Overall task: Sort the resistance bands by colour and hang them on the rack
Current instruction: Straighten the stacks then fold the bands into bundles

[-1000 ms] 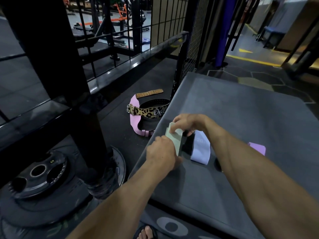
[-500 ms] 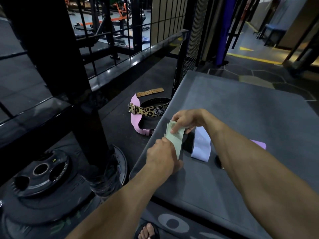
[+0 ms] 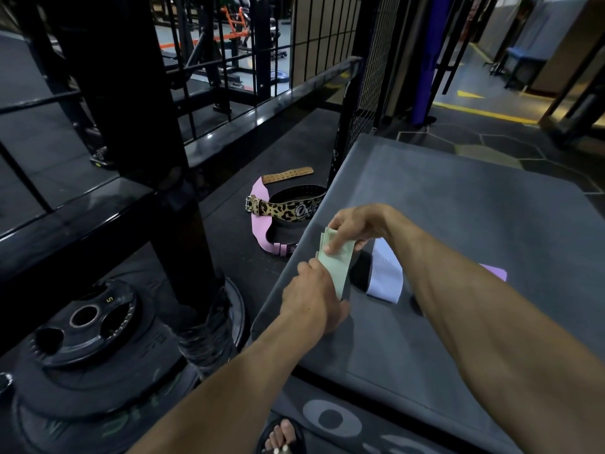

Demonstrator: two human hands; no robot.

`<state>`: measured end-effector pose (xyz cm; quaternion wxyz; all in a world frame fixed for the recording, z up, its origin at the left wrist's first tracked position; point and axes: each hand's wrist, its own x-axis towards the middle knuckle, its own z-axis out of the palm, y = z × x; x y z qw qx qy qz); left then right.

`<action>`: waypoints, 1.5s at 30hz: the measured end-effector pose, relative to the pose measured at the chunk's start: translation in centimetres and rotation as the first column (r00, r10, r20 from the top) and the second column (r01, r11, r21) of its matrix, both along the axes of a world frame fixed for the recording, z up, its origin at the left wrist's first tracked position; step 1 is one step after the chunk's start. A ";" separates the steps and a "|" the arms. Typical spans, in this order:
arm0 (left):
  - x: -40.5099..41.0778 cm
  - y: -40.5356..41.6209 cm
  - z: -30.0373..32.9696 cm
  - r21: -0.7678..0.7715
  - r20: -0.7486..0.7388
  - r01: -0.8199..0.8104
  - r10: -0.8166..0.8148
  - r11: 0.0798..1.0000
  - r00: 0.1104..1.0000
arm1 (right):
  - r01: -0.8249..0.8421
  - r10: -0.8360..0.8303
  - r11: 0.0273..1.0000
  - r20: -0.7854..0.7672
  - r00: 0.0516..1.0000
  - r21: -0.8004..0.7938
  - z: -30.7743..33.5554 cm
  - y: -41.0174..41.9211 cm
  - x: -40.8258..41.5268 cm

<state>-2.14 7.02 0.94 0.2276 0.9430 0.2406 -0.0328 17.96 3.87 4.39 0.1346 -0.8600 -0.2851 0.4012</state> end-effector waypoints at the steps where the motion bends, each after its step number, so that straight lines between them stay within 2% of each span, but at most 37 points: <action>1: 0.0 0.1 0.0 -0.004 0.001 0.000 0.000 1.000 1.000 | -0.007 0.007 1.000 0.001 1.000 -0.005 0.0 0.0 0.0; 7: 0.2 0.3 -0.2 -0.005 0.005 0.003 -0.003 1.000 1.000 | -0.023 0.023 1.000 -0.011 1.000 0.012 -0.5 0.1 0.0; 16: 0.4 0.4 -0.1 -0.001 0.043 -0.001 0.001 1.000 0.999 | 0.027 0.001 0.982 -0.149 0.989 0.185 0.2 -1.6 0.7; 20: 1.3 1.5 -0.2 0.052 0.139 0.016 -0.023 0.999 0.990 | 0.090 -0.058 0.965 -0.132 0.990 0.246 0.5 -2.0 2.0; 27: 3.1 1.8 -1.3 0.032 0.230 -0.042 0.034 0.999 0.973 | 0.167 -0.166 0.939 -0.030 0.986 0.299 -1.6 -2.0 4.1; 34: 3.5 1.4 -1.2 0.008 0.238 -0.097 0.092 0.995 0.967 | 0.121 -0.159 0.911 0.066 0.985 0.395 -2.3 -2.0 4.0; 38: 3.6 1.0 -1.2 0.169 0.191 -0.092 0.059 0.981 0.980 | 0.094 -0.150 0.922 0.123 0.981 0.377 -2.4 -1.8 3.9; 41: 3.6 1.0 -1.1 0.310 0.172 -0.088 0.035 0.947 0.984 | -0.013 -0.091 0.952 0.325 0.941 0.305 -2.2 -1.9 4.0; 45: 3.6 1.1 -0.8 0.261 0.154 -0.076 0.037 0.962 0.987 | -0.032 -0.100 0.959 0.440 0.892 0.282 -1.8 -2.3 3.7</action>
